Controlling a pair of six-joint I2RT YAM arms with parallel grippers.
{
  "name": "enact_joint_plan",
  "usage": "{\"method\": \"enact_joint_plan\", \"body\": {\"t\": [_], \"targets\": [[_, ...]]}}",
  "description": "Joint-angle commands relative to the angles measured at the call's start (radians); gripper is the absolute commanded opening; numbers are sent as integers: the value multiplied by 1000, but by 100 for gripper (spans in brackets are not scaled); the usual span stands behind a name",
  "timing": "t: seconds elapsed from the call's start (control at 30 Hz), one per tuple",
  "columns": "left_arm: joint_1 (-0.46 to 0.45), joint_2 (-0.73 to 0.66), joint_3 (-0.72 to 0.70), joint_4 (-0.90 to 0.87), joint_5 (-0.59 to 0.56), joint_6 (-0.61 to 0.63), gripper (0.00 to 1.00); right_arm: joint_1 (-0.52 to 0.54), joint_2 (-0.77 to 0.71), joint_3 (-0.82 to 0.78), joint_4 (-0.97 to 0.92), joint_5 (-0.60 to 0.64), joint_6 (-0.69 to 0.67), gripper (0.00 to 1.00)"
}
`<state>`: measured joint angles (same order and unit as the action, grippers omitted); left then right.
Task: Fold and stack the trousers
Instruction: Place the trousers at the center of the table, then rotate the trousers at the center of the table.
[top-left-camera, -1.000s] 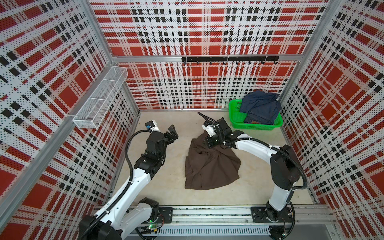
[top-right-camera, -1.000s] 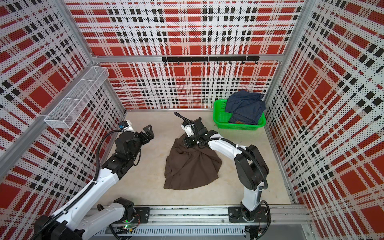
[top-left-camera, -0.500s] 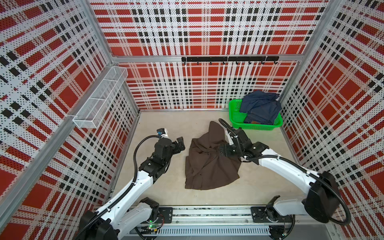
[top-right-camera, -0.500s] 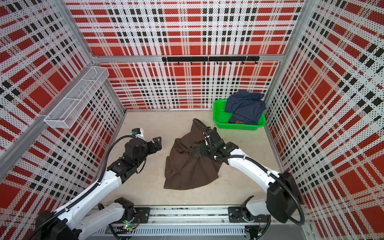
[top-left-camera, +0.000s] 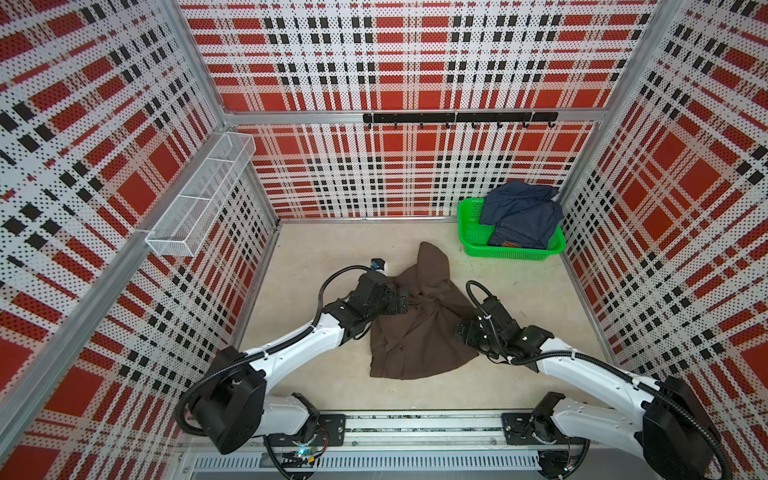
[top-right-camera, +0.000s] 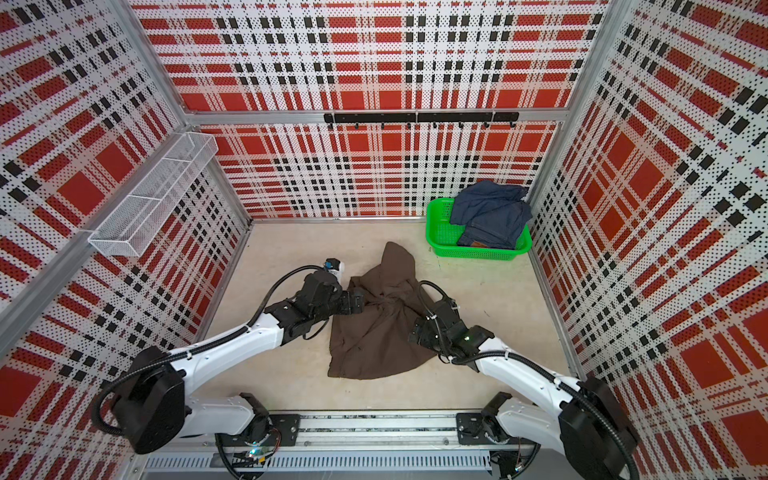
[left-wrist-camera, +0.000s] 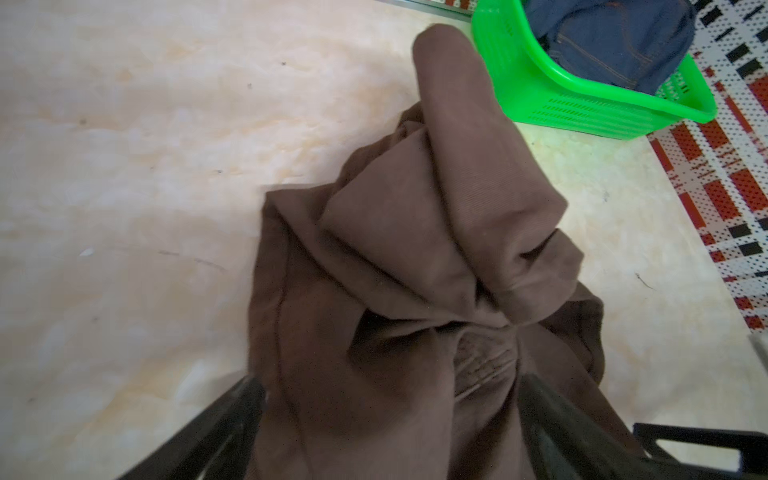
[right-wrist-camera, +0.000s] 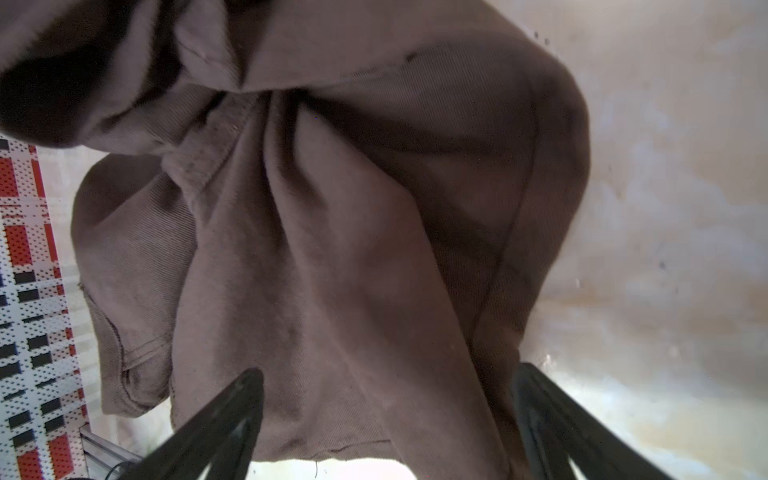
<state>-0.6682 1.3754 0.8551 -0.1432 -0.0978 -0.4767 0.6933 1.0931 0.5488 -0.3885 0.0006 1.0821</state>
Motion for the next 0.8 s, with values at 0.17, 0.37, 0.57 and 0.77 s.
{"method": "enact_joint_plan", "body": {"t": [0.17, 0.37, 0.57, 0.77], "targets": [[-75, 232, 209, 24, 91, 97, 98, 89, -91, -131, 134, 21, 241, 95], [-94, 397, 352, 1, 107, 102, 98, 114, -61, -180, 224, 12, 274, 93], [-96, 526, 465, -49, 47, 102, 100, 120, 40, -175, 296, -7, 254, 87], [-64, 593, 529, -91, -18, 95, 42, 118, 141, -126, 330, 42, 190, 67]]}}
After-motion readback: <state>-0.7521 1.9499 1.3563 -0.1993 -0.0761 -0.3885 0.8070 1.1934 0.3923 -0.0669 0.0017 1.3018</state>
